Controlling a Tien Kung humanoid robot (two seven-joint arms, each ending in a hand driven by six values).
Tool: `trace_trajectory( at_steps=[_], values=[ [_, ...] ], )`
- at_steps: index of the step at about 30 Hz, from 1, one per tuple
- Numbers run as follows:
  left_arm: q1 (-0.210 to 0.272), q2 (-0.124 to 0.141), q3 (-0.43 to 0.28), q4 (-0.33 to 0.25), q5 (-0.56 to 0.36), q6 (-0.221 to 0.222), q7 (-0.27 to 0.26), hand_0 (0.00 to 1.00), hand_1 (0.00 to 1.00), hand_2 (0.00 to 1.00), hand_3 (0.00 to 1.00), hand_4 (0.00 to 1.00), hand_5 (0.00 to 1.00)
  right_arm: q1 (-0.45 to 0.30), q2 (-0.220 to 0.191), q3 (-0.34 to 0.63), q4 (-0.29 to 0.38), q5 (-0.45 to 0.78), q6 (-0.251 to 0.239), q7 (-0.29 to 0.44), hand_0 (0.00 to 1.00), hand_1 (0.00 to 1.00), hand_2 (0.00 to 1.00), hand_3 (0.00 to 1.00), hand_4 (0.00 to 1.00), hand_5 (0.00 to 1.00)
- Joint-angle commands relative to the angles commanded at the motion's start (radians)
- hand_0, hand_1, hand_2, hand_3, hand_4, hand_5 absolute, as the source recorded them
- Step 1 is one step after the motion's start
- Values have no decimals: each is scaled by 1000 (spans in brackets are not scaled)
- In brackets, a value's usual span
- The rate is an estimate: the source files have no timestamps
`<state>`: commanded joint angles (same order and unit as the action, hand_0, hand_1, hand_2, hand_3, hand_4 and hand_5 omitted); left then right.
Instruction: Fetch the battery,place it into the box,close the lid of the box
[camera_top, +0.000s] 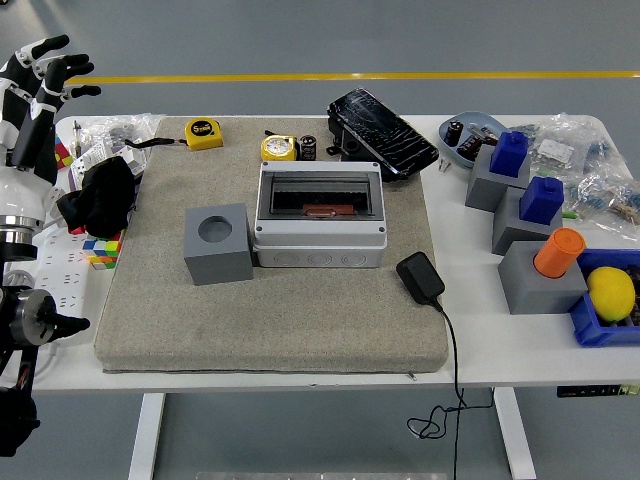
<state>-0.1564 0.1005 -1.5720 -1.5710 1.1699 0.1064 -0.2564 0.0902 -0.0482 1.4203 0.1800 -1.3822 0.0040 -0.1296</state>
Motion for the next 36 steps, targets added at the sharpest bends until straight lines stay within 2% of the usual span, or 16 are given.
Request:
trace_trajectory(
  at_steps=[26,36],
  values=[
    [2,0,-1,-6,4,-4,6,455,637,595,665,998,617,-2,2,4,0,4,-1,1,646,643,671,580,998,558],
    [14,-17,6,8,3,-7,8,456,638,595,665,998,617,-14,-9,15,0,4,-2,-2,647,643,671,580,998,558]
  ],
)
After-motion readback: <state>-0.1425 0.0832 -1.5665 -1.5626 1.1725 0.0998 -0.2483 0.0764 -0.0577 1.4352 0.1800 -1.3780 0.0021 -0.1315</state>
